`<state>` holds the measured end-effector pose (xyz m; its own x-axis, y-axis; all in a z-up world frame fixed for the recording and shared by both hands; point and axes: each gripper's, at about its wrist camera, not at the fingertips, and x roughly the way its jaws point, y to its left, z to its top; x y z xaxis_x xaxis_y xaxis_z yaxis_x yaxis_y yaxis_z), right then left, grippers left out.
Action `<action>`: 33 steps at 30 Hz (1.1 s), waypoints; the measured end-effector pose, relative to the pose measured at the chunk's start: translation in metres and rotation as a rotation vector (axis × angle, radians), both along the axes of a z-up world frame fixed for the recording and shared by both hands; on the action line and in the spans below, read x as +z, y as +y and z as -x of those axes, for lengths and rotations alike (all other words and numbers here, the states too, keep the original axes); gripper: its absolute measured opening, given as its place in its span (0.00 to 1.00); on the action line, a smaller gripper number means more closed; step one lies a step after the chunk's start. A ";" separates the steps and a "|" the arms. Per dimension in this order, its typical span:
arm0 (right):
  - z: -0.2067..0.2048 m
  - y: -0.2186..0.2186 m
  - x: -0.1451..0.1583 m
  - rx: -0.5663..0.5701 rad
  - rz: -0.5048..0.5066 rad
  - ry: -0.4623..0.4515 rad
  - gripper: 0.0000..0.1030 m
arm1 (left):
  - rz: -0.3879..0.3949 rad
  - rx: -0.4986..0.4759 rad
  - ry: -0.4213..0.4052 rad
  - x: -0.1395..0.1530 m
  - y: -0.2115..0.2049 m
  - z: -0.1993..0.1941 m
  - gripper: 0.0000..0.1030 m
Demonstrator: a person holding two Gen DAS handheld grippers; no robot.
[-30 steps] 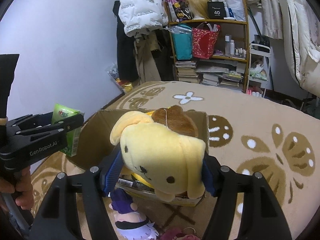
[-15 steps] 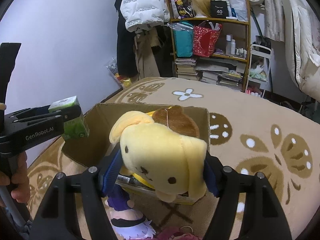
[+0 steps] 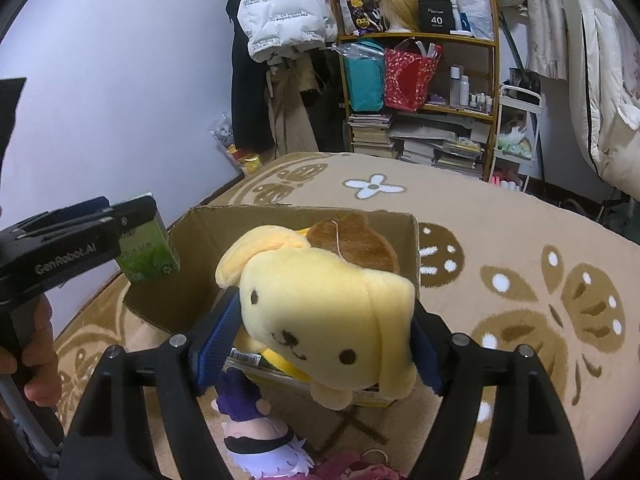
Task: Organize soft objects
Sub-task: 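Open the right tool to drop the dog plush while the left tool releases the green pack, then move both tools down to the purple-haired doll and pink bear plush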
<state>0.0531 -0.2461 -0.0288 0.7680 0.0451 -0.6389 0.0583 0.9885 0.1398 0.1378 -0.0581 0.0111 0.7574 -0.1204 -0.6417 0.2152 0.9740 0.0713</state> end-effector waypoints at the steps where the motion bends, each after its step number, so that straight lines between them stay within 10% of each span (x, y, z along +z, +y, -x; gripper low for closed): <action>1: 0.000 0.000 0.000 -0.001 -0.002 0.000 0.79 | 0.005 -0.002 -0.006 0.001 0.000 0.001 0.64; 17: 0.009 -0.002 0.010 -0.029 -0.012 -0.046 1.00 | -0.023 0.014 -0.073 0.014 -0.001 0.009 0.96; 33: 0.033 0.004 0.015 -0.028 -0.003 -0.038 1.00 | -0.031 0.025 -0.069 0.029 0.009 0.030 1.00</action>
